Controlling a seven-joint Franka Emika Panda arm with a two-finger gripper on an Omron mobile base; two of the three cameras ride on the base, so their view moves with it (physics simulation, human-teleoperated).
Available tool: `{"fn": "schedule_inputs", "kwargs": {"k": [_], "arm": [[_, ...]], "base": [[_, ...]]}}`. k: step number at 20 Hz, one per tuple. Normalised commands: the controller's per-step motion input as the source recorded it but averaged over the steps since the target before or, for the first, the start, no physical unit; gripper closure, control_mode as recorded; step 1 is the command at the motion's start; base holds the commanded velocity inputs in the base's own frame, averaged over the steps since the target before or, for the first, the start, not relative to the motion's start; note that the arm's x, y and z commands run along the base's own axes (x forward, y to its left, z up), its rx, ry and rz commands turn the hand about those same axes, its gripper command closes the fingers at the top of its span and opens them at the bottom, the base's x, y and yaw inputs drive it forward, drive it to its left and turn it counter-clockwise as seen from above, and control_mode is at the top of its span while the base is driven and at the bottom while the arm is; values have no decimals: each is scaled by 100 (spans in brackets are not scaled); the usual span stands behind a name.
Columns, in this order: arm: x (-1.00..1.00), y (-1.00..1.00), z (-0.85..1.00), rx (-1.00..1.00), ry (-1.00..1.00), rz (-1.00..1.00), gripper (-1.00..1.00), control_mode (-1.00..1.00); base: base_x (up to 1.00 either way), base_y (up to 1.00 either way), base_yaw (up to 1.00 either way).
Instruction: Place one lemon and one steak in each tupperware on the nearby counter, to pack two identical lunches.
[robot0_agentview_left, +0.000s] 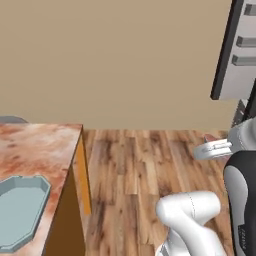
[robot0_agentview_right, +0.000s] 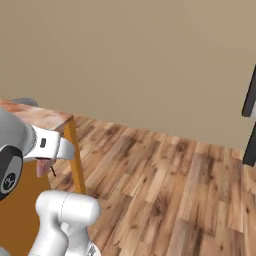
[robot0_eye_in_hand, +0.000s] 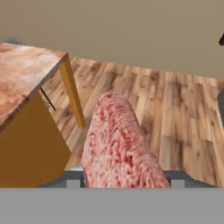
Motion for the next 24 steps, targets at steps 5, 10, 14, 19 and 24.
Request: {"fn": "schedule_inputs", "kwargs": {"k": [5,10,14,19,24], "arm": [[0,0,0,0,0,0,100,100],[0,0,0,0,0,0,100,100],[0,0,0,0,0,0,100,100],[0,0,0,0,0,0,100,100],[0,0,0,0,0,0,100,100]], "base": [[-98,58,-52],[-100,79,-43],[-100,99,-29],[-73,100,-18],[-4,100,-9]]}}
